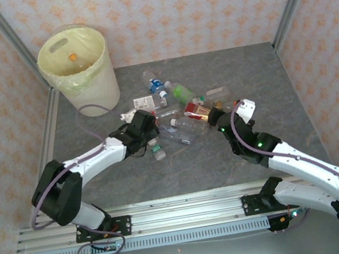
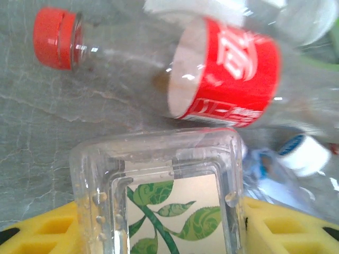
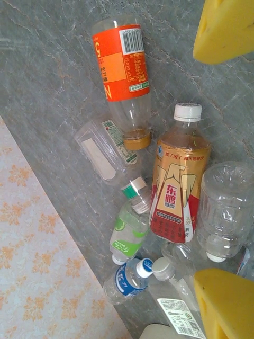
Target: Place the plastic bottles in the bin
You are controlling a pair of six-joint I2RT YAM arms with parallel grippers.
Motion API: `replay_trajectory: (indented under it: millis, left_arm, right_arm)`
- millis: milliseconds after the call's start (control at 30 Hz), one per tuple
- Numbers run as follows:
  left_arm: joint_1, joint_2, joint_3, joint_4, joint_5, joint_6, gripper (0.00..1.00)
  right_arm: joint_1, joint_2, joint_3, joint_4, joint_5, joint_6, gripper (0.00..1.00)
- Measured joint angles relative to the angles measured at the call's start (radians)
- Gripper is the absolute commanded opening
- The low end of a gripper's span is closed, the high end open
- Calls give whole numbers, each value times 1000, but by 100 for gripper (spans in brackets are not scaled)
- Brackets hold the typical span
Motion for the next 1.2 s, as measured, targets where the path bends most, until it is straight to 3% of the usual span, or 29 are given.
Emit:
replay_trajectory:
  millis: [333, 800, 1067, 1200]
  left_arm:
    - [-26, -141, 112, -9, -20, 100, 36]
    - [-26, -166, 360, -6, -25, 248, 35]
    - [-14, -162, 505, 18, -182, 362, 36]
    - [68, -114, 614, 17, -236, 369, 36]
  right_arm:
    - [0, 0, 0, 1, 5, -16, 99]
    - [-2, 0, 0, 2, 9, -34, 99]
    - [-2, 0, 0, 2, 9, -40, 99]
    - [-2, 0, 0, 2, 11, -41, 99]
